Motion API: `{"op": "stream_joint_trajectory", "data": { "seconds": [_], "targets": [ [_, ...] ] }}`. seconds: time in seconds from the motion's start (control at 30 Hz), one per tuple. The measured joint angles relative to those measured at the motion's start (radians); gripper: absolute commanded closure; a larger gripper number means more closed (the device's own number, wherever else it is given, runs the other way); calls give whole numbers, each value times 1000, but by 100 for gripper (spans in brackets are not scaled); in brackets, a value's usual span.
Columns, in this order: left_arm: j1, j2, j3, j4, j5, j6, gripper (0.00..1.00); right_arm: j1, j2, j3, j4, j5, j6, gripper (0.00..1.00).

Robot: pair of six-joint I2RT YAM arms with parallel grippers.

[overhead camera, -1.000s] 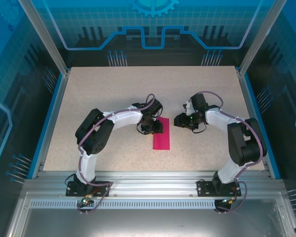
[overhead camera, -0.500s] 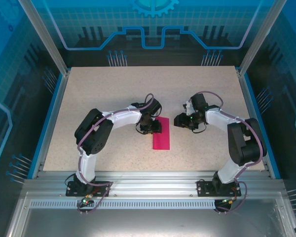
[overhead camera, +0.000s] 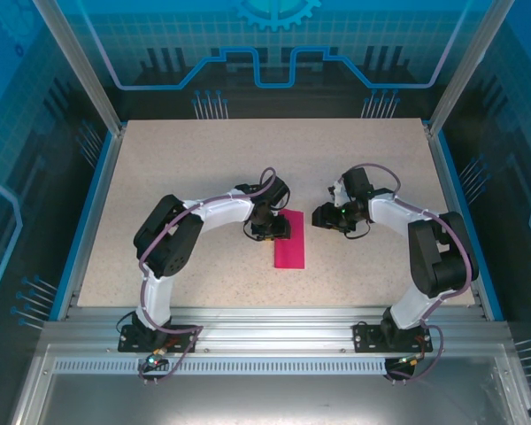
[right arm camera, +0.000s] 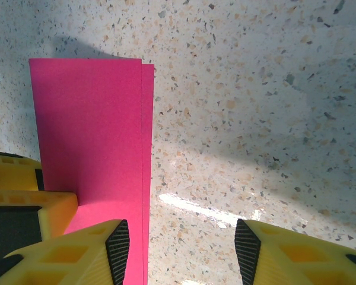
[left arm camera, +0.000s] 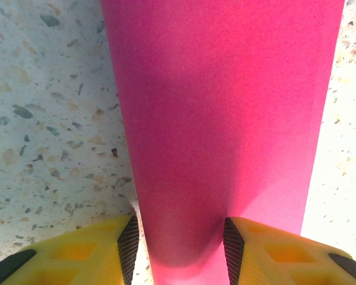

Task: Fold a paper plane with a square sheet of paper (fold left side to right side)
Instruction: First fold in half a square sheet of paper at the center of the table.

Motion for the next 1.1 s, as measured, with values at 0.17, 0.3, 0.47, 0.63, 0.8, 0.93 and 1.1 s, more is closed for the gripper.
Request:
{"op": "stream_joint_trajectory", "data": {
  "seconds": [0.17, 0.3, 0.47, 0.63, 0.8, 0.93, 1.1],
  "targets": [
    [0, 0, 0, 1, 3, 0, 52, 0, 0, 0, 0, 0, 0, 46],
    [-1, 0, 0, 1, 4, 1, 52, 0, 0, 0, 0, 0, 0, 46],
    [-2, 0, 0, 1, 5, 12, 51, 0, 0, 0, 0, 0, 0, 46],
    [-3, 0, 0, 1, 7, 19, 50, 0, 0, 0, 0, 0, 0, 46],
    [-5, 0, 1, 1, 7, 19, 50, 0, 0, 0, 0, 0, 0, 46],
    [-6, 1, 2, 1, 7, 18, 50, 0, 0, 0, 0, 0, 0, 46],
    [-11, 3, 7, 0, 7, 17, 50, 0, 0, 0, 0, 0, 0, 46]
  ]
}}
